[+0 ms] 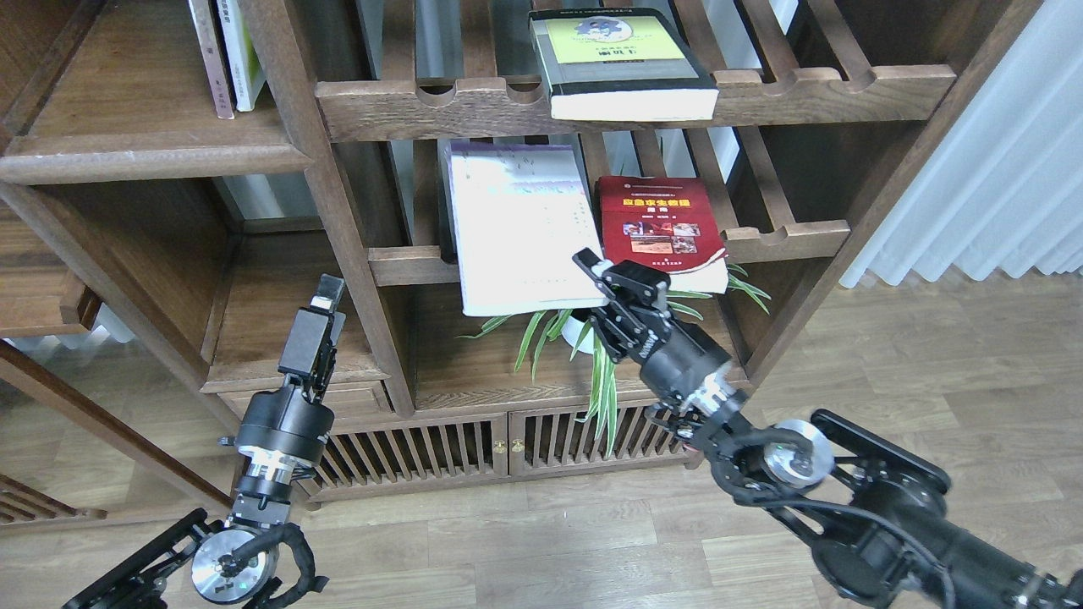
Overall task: Organize books on shelf
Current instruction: 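Pull the white book off the shelf between both grippers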
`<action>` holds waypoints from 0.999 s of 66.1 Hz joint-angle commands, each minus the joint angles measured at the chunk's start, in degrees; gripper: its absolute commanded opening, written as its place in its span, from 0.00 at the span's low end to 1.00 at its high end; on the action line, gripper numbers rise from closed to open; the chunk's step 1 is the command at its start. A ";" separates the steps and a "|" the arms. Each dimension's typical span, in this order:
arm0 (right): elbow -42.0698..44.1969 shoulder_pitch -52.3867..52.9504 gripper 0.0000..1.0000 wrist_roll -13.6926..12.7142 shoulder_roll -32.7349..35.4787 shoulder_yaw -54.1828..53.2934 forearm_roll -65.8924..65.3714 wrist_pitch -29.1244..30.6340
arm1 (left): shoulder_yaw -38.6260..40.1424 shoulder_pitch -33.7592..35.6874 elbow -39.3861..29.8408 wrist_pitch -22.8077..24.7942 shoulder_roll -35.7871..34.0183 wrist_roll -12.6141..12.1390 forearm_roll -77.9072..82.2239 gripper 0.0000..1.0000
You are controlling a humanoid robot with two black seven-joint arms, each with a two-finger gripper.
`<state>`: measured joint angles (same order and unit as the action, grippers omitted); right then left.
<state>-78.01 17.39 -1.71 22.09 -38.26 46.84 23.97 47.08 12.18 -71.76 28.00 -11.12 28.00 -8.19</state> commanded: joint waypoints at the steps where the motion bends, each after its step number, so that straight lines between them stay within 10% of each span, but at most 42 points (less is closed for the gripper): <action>1: -1.36 -2.27 0.05 -1.46 1.81 0.29 -0.26 3.28 | -1.20 0.04 -1.10 0.00 -2.06 -0.49 -2.10 0.99; 66: -1.62 -9.04 0.05 -3.66 -1.26 3.19 -10.19 4.03 | -24.76 12.34 -7.43 0.00 -16.30 -3.48 -8.78 0.92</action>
<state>-79.90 8.36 -5.35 21.04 -35.09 37.12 28.00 24.66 23.97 -79.15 28.00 -27.55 25.11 -16.96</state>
